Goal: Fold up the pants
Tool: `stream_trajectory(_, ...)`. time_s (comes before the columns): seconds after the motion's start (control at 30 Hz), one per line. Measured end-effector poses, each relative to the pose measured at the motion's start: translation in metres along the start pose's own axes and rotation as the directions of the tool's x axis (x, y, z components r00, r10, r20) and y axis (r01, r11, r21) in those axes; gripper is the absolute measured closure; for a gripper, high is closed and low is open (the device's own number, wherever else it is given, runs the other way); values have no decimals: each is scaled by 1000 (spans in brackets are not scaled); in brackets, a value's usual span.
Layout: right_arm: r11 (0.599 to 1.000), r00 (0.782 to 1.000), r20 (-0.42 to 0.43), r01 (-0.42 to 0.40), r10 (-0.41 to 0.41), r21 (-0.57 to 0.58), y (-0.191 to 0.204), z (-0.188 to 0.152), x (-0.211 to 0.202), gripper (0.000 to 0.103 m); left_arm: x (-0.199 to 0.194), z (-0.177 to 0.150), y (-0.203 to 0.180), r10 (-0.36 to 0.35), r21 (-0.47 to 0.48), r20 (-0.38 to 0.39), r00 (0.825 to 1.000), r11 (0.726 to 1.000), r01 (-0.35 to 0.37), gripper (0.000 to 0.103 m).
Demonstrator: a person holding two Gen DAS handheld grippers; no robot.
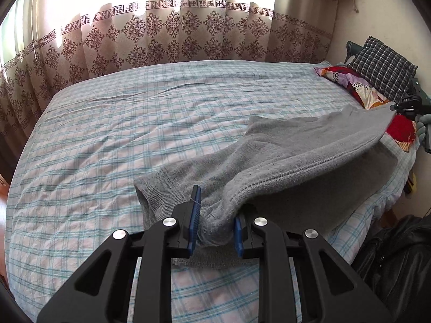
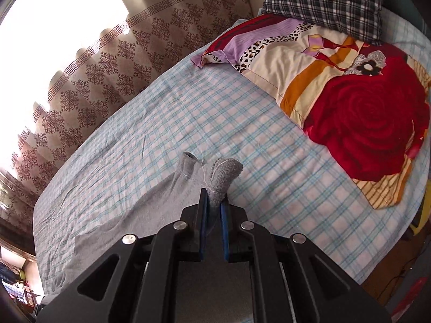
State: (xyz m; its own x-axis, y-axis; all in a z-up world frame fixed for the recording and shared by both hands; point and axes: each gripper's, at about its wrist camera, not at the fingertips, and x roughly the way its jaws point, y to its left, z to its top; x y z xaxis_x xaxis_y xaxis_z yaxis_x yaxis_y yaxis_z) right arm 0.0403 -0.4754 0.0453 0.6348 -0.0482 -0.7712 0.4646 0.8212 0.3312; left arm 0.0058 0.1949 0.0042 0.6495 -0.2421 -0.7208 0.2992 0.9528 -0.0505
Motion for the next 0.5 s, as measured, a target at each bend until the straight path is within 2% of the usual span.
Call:
stream_trajectory(0.13,1000,1000,-1,2,-2,16,-19,-35,-17,95,5,-21,8,34,5,-39,999,999,-34,81)
stream_trajectory(0.23,999,999,-7,40,-40,-15,-25,-61,-19,95,9,-33,14,33,-22,-57,998,999,-34,81)
stream_trajectory(0.5,993,989,-87,120,-122,-21,-51,-101,16,95,15,-38,5,76,2,-55,996,997,-76,81)
